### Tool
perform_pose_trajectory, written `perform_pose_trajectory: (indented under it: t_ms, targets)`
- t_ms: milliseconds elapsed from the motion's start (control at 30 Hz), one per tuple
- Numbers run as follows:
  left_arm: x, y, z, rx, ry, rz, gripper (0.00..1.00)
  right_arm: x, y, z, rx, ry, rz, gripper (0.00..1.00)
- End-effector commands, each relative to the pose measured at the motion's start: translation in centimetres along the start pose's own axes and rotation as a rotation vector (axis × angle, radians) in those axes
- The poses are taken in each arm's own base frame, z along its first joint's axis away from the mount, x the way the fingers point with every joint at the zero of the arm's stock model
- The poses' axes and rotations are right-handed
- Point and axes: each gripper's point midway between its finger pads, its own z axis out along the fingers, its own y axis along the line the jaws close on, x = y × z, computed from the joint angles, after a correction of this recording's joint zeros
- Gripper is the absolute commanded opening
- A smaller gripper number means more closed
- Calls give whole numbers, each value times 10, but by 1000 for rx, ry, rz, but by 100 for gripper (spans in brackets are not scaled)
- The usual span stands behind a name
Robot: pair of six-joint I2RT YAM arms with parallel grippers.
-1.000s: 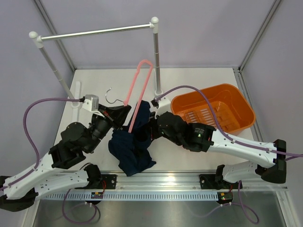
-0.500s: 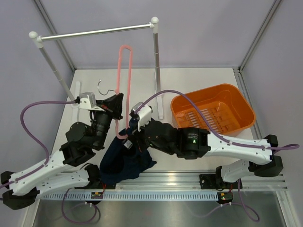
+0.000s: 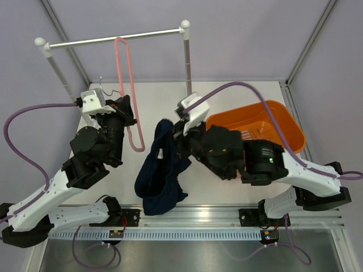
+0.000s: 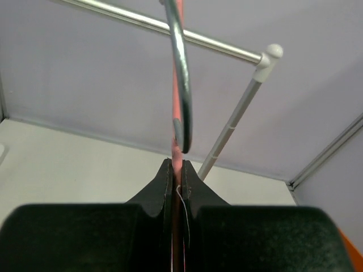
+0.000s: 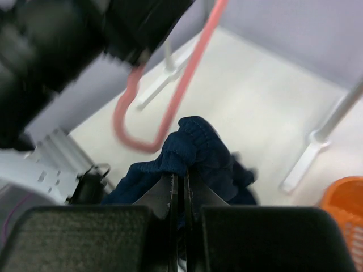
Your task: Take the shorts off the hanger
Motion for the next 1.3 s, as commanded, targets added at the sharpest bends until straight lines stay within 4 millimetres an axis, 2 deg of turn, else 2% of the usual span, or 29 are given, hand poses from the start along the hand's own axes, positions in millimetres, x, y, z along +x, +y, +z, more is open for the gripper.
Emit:
perform_pose_trajectory:
  t_ms: [0, 33, 67, 100, 167, 200, 233, 367, 400, 500, 600, 767, 800, 900, 1033, 1133, 1233, 1267]
  targets:
    - [15, 28, -13, -68, 74, 13, 0, -99, -74, -43, 283, -259, -7, 0]
    - [23, 33, -17, -65, 98, 32, 0, -113, -90, -51, 339, -297, -4, 0]
    - [28, 36, -21, -60, 107, 19, 0, -137, -105, -62, 389, -366, -15, 0]
    - [42, 40, -24, -54, 130, 38, 0, -150, -121, -73, 452, -401, -11, 0]
    - [50, 48, -31, -46, 147, 25, 0, -188, -163, -108, 578, -525, 16, 0]
    - [61, 49, -33, -38, 168, 39, 0, -198, -178, -122, 627, -560, 27, 0]
    - [67, 53, -36, -38, 183, 41, 0, -215, -205, -150, 714, -633, 49, 0]
    - [87, 58, -40, -41, 219, 70, 0, -237, -251, -213, 881, -737, 64, 0]
    - [94, 59, -41, -40, 228, 80, 0, -238, -256, -226, 894, -753, 77, 0]
    - [101, 57, -41, -29, 238, 92, 0, -236, -269, -249, 928, -776, 90, 0]
    - [104, 54, -41, -13, 251, 97, 0, -230, -277, -259, 968, -777, 85, 0]
    - [102, 50, -43, 16, 258, 78, 0, -214, -285, -252, 1051, -719, 24, 0]
    - [101, 50, -44, 19, 258, 74, 0, -212, -290, -256, 1080, -716, 22, 0]
    - [100, 50, -45, 26, 260, 69, 0, -208, -289, -245, 1043, -702, 22, 0]
    - [100, 50, -46, 34, 265, 69, 0, -197, -289, -213, 1028, -642, -5, 0]
    - [100, 50, -47, 36, 268, 72, 0, -186, -291, -178, 1024, -557, -53, 0]
    - [100, 51, -47, 35, 268, 76, 0, -176, -301, -149, 1020, -506, -54, 0]
    - [100, 52, -48, 33, 268, 76, 0, -178, -309, -148, 1026, -507, -53, 0]
